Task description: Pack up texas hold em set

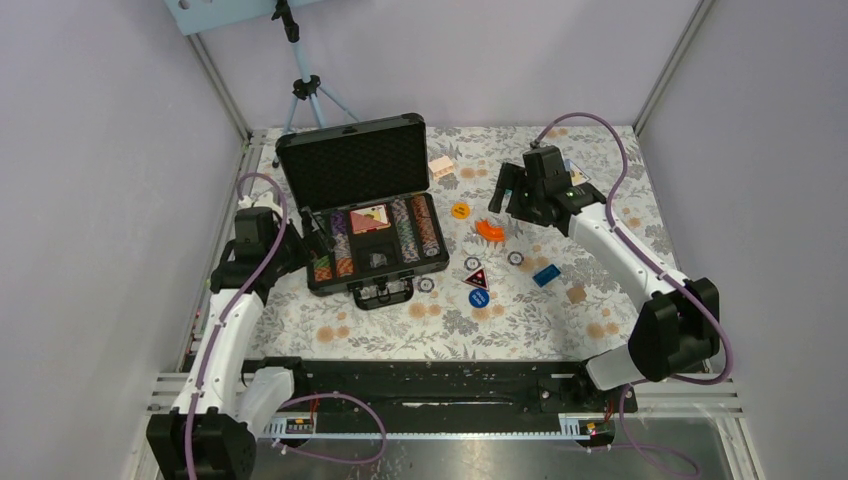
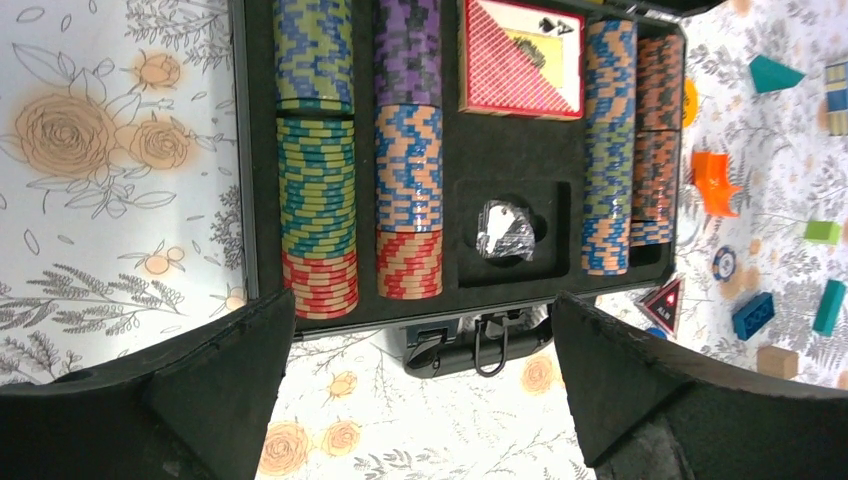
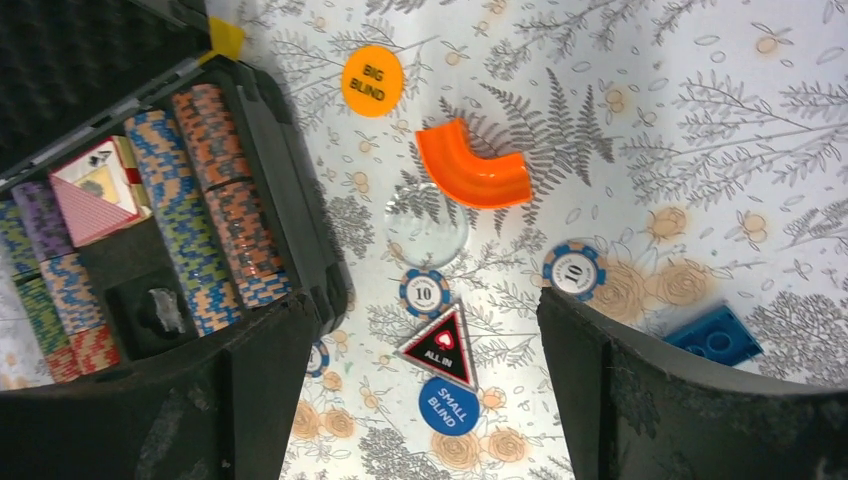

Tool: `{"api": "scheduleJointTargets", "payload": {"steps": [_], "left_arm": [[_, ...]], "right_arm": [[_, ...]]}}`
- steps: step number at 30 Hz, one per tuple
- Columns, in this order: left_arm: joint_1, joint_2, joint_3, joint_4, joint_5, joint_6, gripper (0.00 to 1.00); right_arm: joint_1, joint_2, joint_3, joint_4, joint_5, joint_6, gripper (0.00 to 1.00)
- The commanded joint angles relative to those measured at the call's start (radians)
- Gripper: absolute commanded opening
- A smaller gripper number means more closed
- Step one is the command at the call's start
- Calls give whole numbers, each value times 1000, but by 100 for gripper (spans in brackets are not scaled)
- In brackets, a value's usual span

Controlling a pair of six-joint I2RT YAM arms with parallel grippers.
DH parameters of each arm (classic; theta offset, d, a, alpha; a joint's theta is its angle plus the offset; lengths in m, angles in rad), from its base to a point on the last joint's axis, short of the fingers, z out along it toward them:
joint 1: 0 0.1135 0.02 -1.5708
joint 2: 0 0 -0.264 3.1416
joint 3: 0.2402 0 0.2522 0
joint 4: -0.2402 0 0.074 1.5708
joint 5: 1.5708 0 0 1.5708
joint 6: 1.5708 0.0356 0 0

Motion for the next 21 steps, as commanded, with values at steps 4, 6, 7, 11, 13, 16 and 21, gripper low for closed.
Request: {"api": "scheduleJointTargets", "payload": {"steps": [4,6,7,11,13,16,21], "left_arm": [[-80,4,20,-23,-105,0,99],[-101,3,17,-23,-114,-5,99],[-108,5,18,-26,-116,-6,99],[-136,7,25,-36,-141,-7,99],[-150,12,22,-37,-137,-10,99],[-167,21,20,-37,-130,-9,99],[-172,31,20,-20,-109,-7,99]], "right_arm": [[4,26,-21,-106,96,-4,88],[5,25,-33,-119,123,4,88],[4,26,-36,-125,139,6,88],[4,58,-6,-149,180,1,89],[4,82,20,-150,173,-4,91],[4,115,70,-155,181,-6,92],[-4,189,223,-225,323,-43,94]]}}
